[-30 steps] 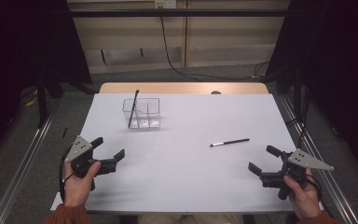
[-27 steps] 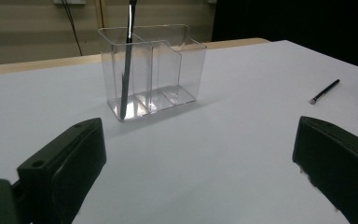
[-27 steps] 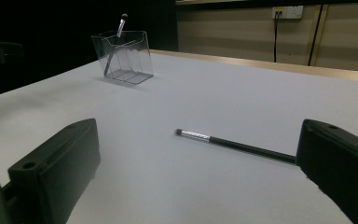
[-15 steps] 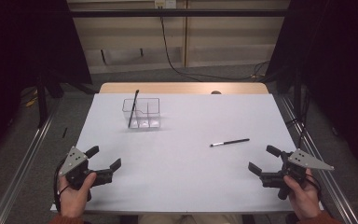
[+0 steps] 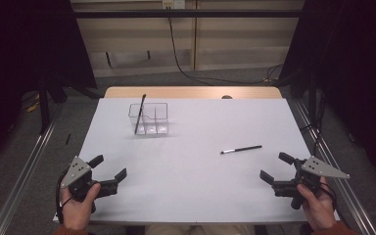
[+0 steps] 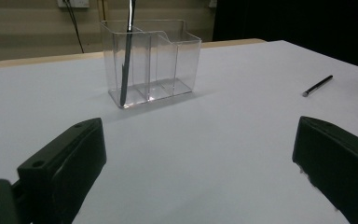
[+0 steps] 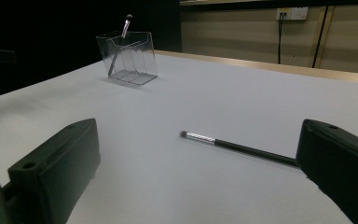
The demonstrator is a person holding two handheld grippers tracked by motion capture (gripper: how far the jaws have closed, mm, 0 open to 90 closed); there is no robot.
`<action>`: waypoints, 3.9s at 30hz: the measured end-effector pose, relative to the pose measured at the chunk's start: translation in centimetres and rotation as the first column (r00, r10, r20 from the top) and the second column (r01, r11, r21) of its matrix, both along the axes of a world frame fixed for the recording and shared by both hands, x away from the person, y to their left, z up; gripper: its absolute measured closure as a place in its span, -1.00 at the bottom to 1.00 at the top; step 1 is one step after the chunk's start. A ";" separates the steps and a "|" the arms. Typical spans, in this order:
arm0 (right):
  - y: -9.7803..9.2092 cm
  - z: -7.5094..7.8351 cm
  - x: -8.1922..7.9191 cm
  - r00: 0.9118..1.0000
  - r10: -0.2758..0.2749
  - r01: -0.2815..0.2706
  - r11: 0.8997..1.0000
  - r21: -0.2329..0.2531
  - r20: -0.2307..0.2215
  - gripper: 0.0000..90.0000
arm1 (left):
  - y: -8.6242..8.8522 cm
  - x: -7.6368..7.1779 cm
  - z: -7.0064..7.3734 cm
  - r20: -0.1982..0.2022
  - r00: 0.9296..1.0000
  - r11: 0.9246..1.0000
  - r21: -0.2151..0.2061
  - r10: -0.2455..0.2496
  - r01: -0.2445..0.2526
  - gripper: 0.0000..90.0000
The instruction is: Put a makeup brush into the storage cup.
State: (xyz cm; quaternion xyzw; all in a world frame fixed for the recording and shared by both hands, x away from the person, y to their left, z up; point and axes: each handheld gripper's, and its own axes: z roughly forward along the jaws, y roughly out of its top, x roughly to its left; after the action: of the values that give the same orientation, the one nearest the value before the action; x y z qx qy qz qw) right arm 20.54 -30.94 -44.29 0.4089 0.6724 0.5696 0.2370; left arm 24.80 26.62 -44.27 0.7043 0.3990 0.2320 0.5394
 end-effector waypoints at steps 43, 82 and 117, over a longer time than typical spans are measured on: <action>2.1 4.6 8.7 0.998 0.066 -0.064 0.996 -0.066 0.025 -1.00 | -0.4 -0.5 0.3 0.007 1.000 1.000 0.000 0.005 -0.005 -0.93; 2.7 3.9 16.3 0.968 0.097 -0.166 0.939 -0.301 -0.232 -0.98 | 0.1 0.5 -0.1 -0.002 1.000 1.000 0.016 0.007 -0.007 -0.93; 3.3 2.1 17.6 0.765 0.254 -0.587 0.653 -0.479 -0.591 -0.87 | 0.1 0.6 -0.3 -0.014 1.000 1.000 0.025 -0.011 0.011 -0.92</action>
State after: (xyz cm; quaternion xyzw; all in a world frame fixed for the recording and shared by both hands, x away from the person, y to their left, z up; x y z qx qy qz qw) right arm 38.13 -27.62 -42.23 0.2549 0.9389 0.2267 0.0457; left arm 25.36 26.71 -44.55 0.7147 0.3959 0.2291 0.5292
